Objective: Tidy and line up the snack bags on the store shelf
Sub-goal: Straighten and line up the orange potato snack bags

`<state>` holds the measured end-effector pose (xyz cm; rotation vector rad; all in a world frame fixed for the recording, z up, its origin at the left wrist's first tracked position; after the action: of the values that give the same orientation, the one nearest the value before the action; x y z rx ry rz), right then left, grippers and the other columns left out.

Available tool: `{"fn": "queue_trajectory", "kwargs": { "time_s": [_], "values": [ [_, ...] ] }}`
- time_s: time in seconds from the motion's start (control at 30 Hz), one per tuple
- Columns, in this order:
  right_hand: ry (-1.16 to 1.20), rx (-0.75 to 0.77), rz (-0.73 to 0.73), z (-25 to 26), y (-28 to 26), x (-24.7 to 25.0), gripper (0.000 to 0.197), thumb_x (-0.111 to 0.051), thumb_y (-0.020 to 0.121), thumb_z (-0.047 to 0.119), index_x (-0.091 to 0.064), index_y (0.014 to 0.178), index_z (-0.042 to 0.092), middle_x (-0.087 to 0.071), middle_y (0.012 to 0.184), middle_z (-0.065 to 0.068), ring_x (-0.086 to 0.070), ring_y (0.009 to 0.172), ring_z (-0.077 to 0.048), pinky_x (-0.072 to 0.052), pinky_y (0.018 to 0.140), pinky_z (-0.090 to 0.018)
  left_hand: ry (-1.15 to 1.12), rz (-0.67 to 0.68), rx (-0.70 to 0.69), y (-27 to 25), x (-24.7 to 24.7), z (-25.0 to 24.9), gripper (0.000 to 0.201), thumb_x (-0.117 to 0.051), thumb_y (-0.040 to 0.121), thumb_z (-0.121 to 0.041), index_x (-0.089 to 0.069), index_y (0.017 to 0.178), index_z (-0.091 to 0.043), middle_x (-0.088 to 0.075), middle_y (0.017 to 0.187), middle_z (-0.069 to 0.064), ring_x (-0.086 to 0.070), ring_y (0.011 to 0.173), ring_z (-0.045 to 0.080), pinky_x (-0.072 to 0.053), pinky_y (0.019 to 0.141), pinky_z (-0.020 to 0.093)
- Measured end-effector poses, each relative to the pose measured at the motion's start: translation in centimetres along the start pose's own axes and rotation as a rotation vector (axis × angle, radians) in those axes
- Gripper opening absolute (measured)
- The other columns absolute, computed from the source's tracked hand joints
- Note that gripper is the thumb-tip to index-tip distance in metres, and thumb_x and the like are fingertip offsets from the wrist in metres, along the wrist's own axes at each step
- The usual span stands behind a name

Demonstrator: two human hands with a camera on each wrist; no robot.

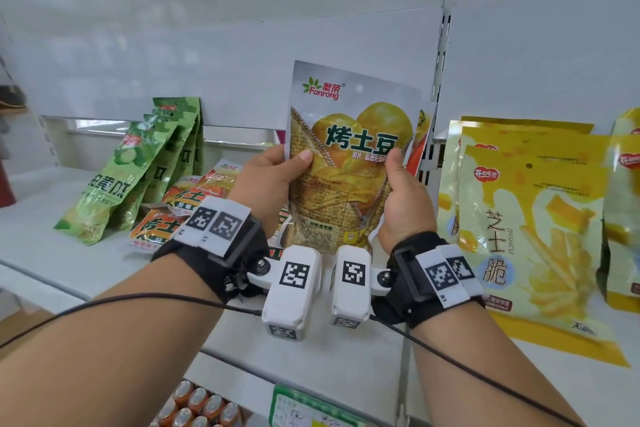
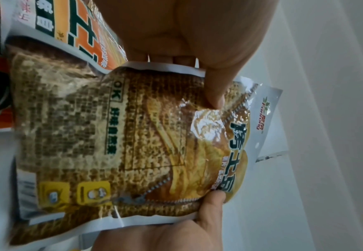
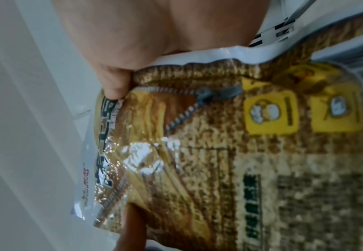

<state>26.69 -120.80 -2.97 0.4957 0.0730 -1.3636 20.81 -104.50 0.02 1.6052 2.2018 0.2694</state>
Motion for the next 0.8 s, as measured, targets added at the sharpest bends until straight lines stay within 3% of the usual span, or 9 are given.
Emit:
{"fn": "queue_trajectory", "kwargs": {
  "time_s": [0.07, 0.13, 0.2, 0.3, 0.47, 0.57, 0.63, 0.73, 0.8],
  "values": [
    [-0.002, 0.035, 0.016, 0.4, -0.3, -0.4, 0.069, -0.051, 0.065, 0.076, -0.067, 0.106, 0.023, -0.067, 0.115, -0.008, -0.060, 0.110, -0.029, -0.044, 0.099, -0.050, -0.005, -0.025, -0.010, -0.2, 0.5, -0.2, 0.013, -0.059, 0.091, -0.013, -0.069, 0.083, -0.015, -0.074, 0.079, 0.003, -0.071, 0.072, 0.017, -0.056, 0.061, 0.027],
    [0.032, 0.120, -0.001, 1.1, -0.2, -0.3, 0.042, -0.063, 0.072, 0.057, -0.066, 0.099, 0.025, -0.068, 0.108, -0.003, -0.063, 0.104, -0.022, -0.046, 0.095, -0.045, -0.016, -0.068, -0.028, -0.4, 1.0, -0.5, 0.014, -0.059, 0.092, -0.016, -0.067, 0.081, -0.015, -0.074, 0.077, 0.001, -0.070, 0.070, 0.015, -0.056, 0.059, 0.027],
    [0.029, 0.195, -0.080, 1.9, -0.2, 0.7, 0.009, -0.068, 0.081, 0.027, -0.060, 0.084, 0.022, -0.063, 0.079, 0.003, -0.061, 0.072, -0.008, -0.051, 0.075, -0.031, -0.055, -0.102, -0.045, -0.4, 1.5, -0.8, 0.015, -0.059, 0.092, -0.016, -0.065, 0.078, -0.015, -0.073, 0.074, -0.001, -0.069, 0.067, 0.012, -0.056, 0.059, 0.026],
    [0.030, 0.228, 0.016, 2.4, -0.4, 0.3, 0.017, -0.058, 0.088, 0.010, -0.060, 0.075, 0.020, -0.054, 0.058, 0.008, -0.044, 0.048, -0.004, -0.039, 0.049, -0.017, -0.088, -0.123, -0.054, -0.1, 2.0, -1.2, 0.015, -0.059, 0.093, -0.017, -0.062, 0.079, -0.011, -0.072, 0.074, -0.001, -0.069, 0.069, 0.011, -0.058, 0.064, 0.030],
    [-0.240, 0.264, 0.316, 2.6, -2.3, -3.9, 0.007, -0.061, 0.087, 0.027, -0.062, 0.092, 0.031, -0.064, 0.087, 0.015, -0.057, 0.068, 0.013, -0.042, 0.058, -0.003, -0.065, 0.000, 0.028, 0.1, 1.4, -0.6, 0.029, -0.049, 0.097, -0.032, -0.069, 0.093, -0.012, -0.075, 0.091, 0.005, -0.070, 0.090, 0.024, -0.056, 0.081, 0.041],
    [-0.235, 0.211, 0.404, 1.7, -2.8, -5.2, 0.039, -0.068, 0.067, 0.046, -0.055, 0.102, 0.040, -0.066, 0.095, 0.018, -0.062, 0.086, 0.009, -0.050, 0.068, -0.011, -0.061, 0.185, 0.111, -0.1, 0.4, -0.1, 0.046, -0.044, 0.088, -0.057, -0.077, 0.091, -0.025, -0.074, 0.096, -0.002, -0.068, 0.092, 0.022, -0.056, 0.080, 0.041],
    [-0.297, 0.231, 0.321, 1.8, -2.5, -5.0, 0.045, -0.075, 0.069, 0.042, -0.052, 0.107, 0.044, -0.066, 0.102, 0.017, -0.063, 0.098, -0.002, -0.054, 0.079, -0.024, -0.114, 0.265, 0.151, -0.3, -0.2, -0.1, 0.057, -0.039, 0.079, -0.067, -0.077, 0.094, -0.027, -0.073, 0.103, -0.003, -0.066, 0.094, 0.018, -0.055, 0.081, 0.039],
    [-0.416, 0.286, 0.064, 3.0, -1.9, -3.6, 0.014, -0.060, 0.089, 0.023, -0.057, 0.094, 0.037, -0.067, 0.097, 0.009, -0.065, 0.092, -0.012, -0.054, 0.086, -0.038, -0.045, 0.189, 0.108, 0.2, 0.4, -0.4, 0.047, -0.039, 0.089, -0.055, -0.072, 0.105, -0.025, -0.070, 0.107, -0.003, -0.062, 0.097, 0.014, -0.047, 0.086, 0.039],
    [-0.386, 0.266, -0.077, 3.2, -1.4, -2.2, 0.014, -0.052, 0.094, 0.024, -0.057, 0.082, 0.030, -0.068, 0.085, 0.003, -0.068, 0.079, -0.016, -0.057, 0.078, -0.041, 0.126, 0.136, 0.054, 0.6, 1.1, -0.5, 0.034, -0.050, 0.094, -0.036, -0.058, 0.125, -0.025, -0.062, 0.117, -0.003, -0.057, 0.106, 0.014, -0.042, 0.092, 0.040]
  ]
}}
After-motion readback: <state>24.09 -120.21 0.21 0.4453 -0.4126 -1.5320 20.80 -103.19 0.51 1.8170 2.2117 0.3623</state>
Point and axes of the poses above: each hand's wrist, its own y-axis towards the middle knuckle, its own x-axis out of the back of the hand, z = x × y, the point moved 8 cm from there along y, towards the middle knuckle
